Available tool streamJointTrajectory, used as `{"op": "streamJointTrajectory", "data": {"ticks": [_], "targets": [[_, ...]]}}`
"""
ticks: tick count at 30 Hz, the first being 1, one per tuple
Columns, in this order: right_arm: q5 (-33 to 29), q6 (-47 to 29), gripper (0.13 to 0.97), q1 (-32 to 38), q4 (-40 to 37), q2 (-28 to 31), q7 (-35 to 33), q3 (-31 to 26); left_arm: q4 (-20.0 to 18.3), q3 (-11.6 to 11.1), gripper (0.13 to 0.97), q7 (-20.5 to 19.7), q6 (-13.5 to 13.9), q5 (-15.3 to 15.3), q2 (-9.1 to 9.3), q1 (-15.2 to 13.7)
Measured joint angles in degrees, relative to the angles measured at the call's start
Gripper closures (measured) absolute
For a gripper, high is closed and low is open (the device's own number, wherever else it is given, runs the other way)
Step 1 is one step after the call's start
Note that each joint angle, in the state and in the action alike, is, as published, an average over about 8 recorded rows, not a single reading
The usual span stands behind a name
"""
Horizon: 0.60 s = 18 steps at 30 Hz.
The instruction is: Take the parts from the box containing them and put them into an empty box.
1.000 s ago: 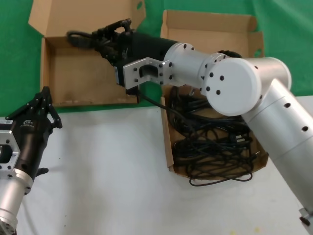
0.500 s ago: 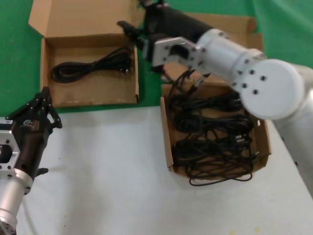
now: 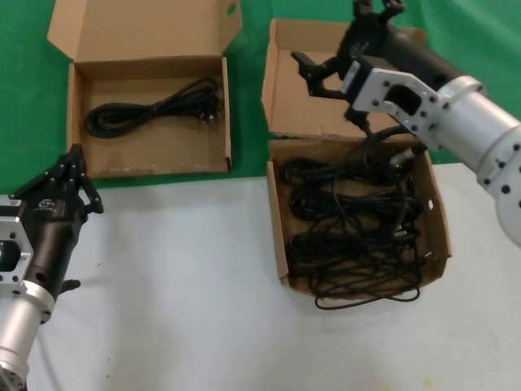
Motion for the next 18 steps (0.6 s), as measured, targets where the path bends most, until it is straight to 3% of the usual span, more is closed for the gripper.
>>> {"op": "streamJointTrajectory", "data": {"ticks": [10,18], "targets": [[1.04,1.45,0.208,-3.28,0.92,0.68,1.05,1.72,0.0,0.0,0.927,0.03,-0.02,-0.03,0.01,0.02],[5.55,3.74,0.173,-6.26,0.91,0.93,1.52,2.52,0.03,-0.01,0.9,0.14,-0.11,-0.12,0.02,0.08]]}}
